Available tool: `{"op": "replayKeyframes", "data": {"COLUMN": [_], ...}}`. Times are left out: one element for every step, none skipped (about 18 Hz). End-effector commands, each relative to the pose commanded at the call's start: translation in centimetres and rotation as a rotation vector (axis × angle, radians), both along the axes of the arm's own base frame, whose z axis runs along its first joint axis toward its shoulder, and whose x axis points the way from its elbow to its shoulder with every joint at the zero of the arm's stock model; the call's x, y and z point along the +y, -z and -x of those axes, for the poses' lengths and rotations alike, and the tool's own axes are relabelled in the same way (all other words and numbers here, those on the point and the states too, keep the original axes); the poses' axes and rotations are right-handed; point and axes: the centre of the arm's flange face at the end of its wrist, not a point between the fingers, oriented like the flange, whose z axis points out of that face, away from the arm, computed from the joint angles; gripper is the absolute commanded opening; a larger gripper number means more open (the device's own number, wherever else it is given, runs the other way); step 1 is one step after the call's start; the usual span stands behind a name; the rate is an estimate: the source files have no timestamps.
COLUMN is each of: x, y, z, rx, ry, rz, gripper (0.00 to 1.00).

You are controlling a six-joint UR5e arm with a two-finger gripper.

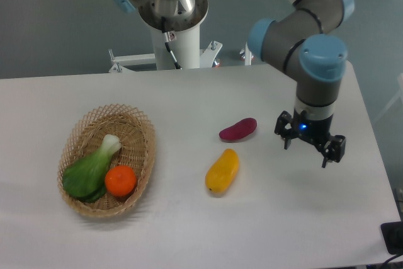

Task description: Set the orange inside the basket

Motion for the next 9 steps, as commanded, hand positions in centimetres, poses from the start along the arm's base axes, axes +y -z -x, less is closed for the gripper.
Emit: {"op": "replayKeyframes", "data": {"x": [0.15,0.22,0.22,0.22,0.21,0.23,0.22,0.19,0.25], "y": [-0.05,-0.13,-0.20,-0.20,-0.15,-0.04,0.07,0.08,0.15], "z": [0.32,0.47,0.50,0.51,0.49,0.33,0.29,0.23,0.13], "rx": [-0.003,-0.006,-0.004,-0.004,-0.004,-0.005,-0.005,-0.003,-0.005], "ry": [-0.001,0.000,-0.002,-0.002,-0.002,-0.001,-0.001,-0.001,0.001], "rz": [0.001,0.003,0.003,0.003,0.003,0.005,0.005,0.004,0.005], "gripper": [1.00,1.00,1.00,1.00,1.00,1.00,1.00,1.00,1.00]}}
